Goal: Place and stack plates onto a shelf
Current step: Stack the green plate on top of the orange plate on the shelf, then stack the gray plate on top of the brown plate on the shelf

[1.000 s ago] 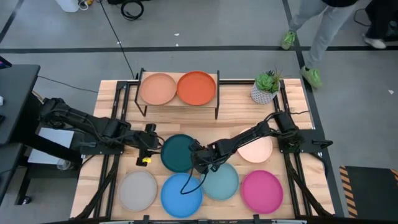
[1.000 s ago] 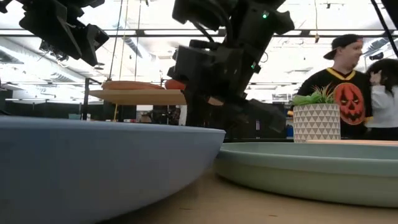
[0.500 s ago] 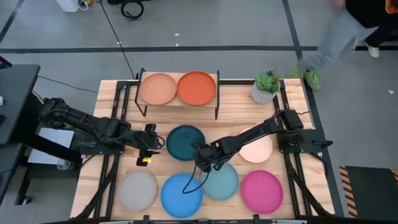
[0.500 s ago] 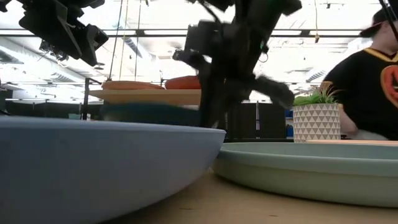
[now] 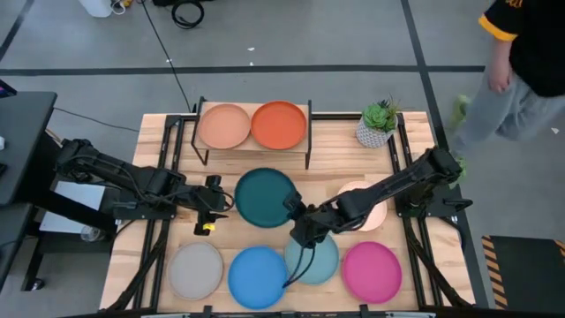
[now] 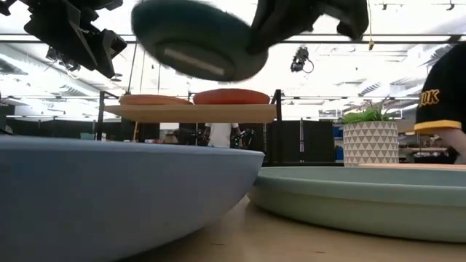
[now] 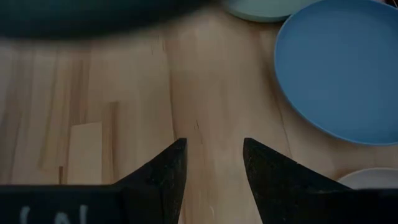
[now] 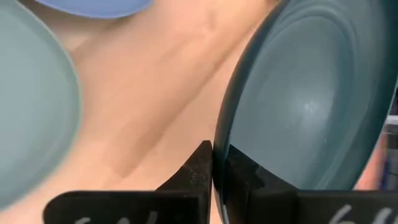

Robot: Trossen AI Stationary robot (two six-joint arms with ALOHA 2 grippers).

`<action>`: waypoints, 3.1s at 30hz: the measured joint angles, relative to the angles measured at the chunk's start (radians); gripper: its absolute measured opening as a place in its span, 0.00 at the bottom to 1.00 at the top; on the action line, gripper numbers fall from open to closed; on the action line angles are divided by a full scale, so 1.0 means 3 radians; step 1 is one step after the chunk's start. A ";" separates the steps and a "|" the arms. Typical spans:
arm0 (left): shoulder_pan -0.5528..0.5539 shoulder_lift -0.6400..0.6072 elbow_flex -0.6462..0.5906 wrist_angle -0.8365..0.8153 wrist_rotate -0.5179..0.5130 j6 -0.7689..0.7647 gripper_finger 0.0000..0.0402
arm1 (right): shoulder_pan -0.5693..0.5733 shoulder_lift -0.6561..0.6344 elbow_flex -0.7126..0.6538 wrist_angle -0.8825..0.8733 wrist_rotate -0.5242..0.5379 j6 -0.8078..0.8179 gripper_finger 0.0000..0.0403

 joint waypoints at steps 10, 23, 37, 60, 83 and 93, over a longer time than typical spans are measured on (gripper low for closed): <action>0.0000 0.0001 0.0000 0.0021 -0.0001 -0.0089 0.41 | -0.0394 -0.0152 0.0001 -0.0009 0.0438 -0.0548 0.07; 0.0002 0.0001 0.0000 0.0011 -0.0001 -0.0094 0.41 | -0.1325 -0.0178 0.0250 -0.0001 0.0057 -0.0770 0.07; 0.0009 0.0001 0.0000 0.0018 -0.0001 -0.0174 0.41 | -0.1820 -0.0141 0.0421 -0.0398 -0.0470 -0.0573 0.08; -0.0115 0.0122 0.0008 -0.0130 0.0803 -0.0692 0.41 | -0.1414 -0.0212 0.0725 -0.1037 -0.0376 0.0299 0.34; -0.0402 0.1410 0.0005 -0.0343 0.1070 -0.0615 0.41 | -0.0249 -0.0258 -0.0797 0.0163 0.0134 0.1796 0.34; -0.0493 0.1675 0.0002 -0.0315 0.1084 -0.0511 0.40 | -0.0221 -0.0258 -0.0838 0.0274 0.0061 0.2205 0.34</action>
